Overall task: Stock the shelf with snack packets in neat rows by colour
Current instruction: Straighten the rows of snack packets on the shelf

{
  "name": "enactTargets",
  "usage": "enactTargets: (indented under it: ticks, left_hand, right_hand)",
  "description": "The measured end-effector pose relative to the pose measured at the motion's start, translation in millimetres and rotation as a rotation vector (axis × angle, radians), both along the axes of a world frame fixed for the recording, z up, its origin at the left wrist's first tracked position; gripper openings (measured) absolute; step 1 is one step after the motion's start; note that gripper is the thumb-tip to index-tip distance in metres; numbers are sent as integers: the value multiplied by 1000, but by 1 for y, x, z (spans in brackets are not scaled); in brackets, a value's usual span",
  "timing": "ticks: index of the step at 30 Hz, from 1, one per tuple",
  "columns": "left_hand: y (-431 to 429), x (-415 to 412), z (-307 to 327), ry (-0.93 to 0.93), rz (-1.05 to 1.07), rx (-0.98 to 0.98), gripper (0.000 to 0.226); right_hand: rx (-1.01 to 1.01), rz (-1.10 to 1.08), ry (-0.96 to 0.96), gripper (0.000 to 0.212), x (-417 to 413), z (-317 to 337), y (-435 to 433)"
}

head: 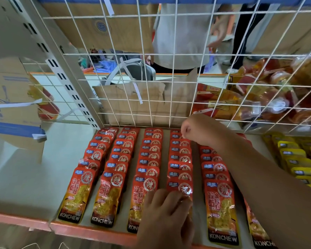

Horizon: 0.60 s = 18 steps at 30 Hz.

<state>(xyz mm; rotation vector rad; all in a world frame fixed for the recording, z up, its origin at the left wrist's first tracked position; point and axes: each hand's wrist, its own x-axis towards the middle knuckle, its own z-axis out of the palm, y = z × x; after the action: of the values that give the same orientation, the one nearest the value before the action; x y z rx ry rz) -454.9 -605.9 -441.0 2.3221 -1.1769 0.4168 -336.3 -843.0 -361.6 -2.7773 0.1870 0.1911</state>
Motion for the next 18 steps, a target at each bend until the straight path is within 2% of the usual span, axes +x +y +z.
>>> enactTargets:
  ticks: [13, 18]
  left_hand:
    - [1, -1, 0, 42, -7, 31, 32]
    - [2, -2, 2, 61, -11, 32, 32]
  right_hand:
    - [-59, -2, 23, 19, 6, -3, 7]
    - [-10, 40, 7, 24, 3, 0, 9]
